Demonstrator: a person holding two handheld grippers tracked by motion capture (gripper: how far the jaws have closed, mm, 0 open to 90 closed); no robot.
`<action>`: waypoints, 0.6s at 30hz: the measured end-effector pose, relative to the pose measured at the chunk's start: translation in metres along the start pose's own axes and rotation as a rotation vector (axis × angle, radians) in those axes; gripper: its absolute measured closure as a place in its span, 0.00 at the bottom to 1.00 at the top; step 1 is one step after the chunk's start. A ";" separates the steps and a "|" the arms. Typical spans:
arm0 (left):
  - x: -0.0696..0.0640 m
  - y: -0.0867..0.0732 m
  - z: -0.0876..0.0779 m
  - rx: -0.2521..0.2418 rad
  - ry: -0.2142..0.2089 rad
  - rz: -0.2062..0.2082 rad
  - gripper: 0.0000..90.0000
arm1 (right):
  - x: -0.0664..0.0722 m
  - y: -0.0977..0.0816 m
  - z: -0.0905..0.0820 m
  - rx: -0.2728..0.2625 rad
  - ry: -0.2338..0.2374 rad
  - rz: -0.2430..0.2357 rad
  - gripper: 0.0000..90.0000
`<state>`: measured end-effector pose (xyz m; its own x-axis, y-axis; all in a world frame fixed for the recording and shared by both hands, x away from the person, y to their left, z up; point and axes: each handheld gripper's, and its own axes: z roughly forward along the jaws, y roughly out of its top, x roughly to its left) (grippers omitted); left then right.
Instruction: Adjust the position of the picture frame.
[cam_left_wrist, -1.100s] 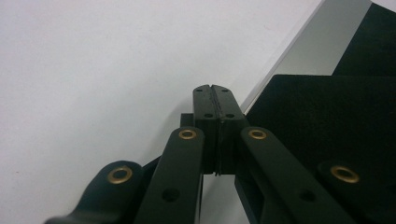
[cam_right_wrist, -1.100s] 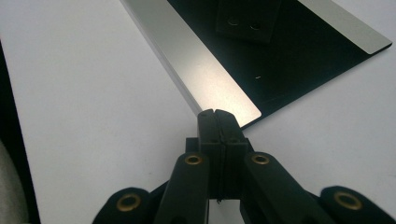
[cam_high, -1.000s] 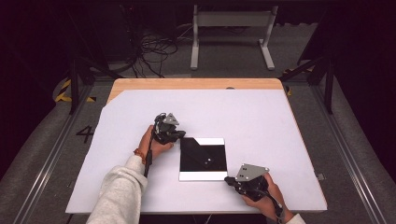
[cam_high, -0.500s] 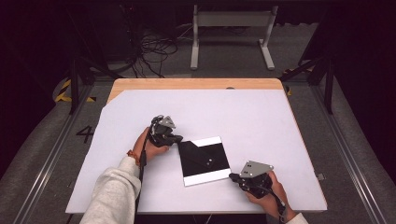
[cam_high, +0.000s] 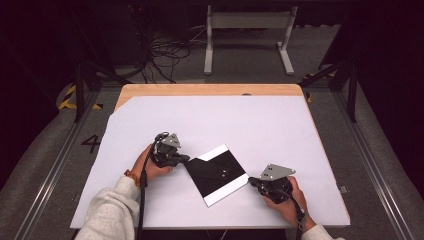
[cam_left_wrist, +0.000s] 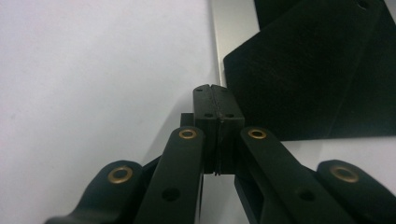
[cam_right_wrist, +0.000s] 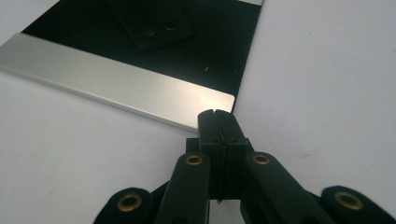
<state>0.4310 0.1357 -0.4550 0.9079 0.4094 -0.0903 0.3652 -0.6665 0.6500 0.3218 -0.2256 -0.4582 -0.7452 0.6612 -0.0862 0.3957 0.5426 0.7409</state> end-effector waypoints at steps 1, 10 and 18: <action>-0.002 -0.001 -0.001 0.003 0.003 0.007 1.00 | -0.002 0.001 0.001 -0.002 -0.001 0.006 1.00; -0.021 -0.014 -0.009 0.011 -0.003 0.033 1.00 | -0.016 0.010 0.012 -0.009 -0.038 0.039 1.00; -0.037 -0.022 -0.012 0.003 0.001 0.044 1.00 | -0.024 0.022 0.030 -0.009 -0.083 0.022 1.00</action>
<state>0.3868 0.1425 -0.4563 0.9228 0.3803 -0.0613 0.3259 -0.6859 0.6507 0.3644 -0.2142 -0.4594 -0.6890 0.7140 -0.1245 0.4068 0.5232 0.7489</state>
